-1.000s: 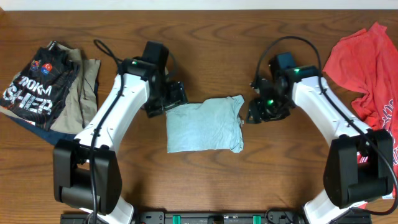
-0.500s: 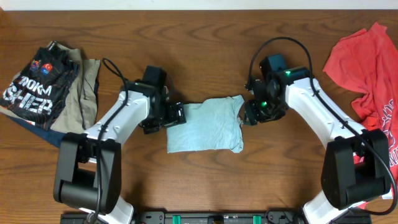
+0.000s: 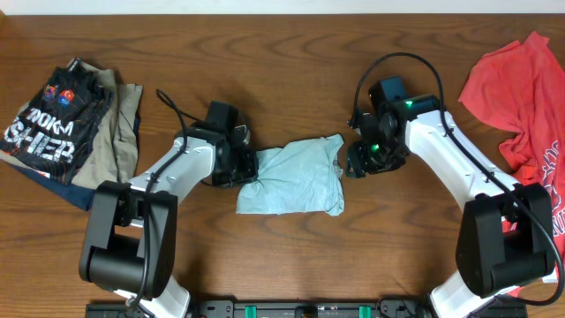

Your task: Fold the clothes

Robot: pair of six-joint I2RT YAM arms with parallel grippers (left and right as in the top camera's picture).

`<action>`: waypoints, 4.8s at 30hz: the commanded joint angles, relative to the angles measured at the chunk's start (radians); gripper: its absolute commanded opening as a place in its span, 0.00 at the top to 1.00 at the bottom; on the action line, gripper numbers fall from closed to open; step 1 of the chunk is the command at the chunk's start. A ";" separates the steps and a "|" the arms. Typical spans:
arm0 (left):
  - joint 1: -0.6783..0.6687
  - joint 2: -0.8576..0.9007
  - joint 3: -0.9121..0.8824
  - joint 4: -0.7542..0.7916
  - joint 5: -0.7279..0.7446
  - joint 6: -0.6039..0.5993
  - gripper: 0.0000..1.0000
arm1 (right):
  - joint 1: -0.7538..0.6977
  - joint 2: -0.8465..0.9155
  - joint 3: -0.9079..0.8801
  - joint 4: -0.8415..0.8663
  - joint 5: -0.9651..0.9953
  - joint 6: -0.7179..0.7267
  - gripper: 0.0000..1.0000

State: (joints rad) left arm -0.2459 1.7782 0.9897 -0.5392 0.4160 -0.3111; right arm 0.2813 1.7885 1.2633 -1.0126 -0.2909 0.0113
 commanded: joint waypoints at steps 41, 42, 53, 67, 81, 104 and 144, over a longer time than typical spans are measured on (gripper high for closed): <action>1.011 0.038 0.484 0.074 -0.304 0.111 0.13 | 0.011 -0.018 0.010 -0.025 0.033 0.011 0.45; 1.011 0.038 0.484 0.080 -0.286 0.111 0.01 | 0.011 -0.018 0.010 -0.024 0.033 0.011 0.44; 0.821 -0.113 0.486 0.033 -0.214 0.115 0.02 | -0.027 -0.018 0.010 0.091 -0.038 0.119 0.02; 0.279 -0.125 0.486 -0.550 -0.225 0.142 0.02 | -0.326 -0.018 0.010 0.016 -0.034 0.143 0.01; 0.243 -0.306 0.341 -0.854 -0.224 0.157 0.02 | -0.406 -0.137 -0.040 -0.173 0.014 0.085 0.01; 0.169 -1.437 -0.160 -0.504 -0.225 -0.024 0.02 | -0.391 -1.227 -0.532 0.137 0.100 0.115 0.01; 0.169 -1.436 -0.160 -0.506 -0.225 -0.024 0.02 | -0.216 -1.736 -1.113 0.775 0.095 -0.066 0.01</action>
State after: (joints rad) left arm -0.0738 0.3443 0.8364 -1.0462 0.2024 -0.3222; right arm 0.0532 0.0895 0.2005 -0.2798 -0.2012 -0.0307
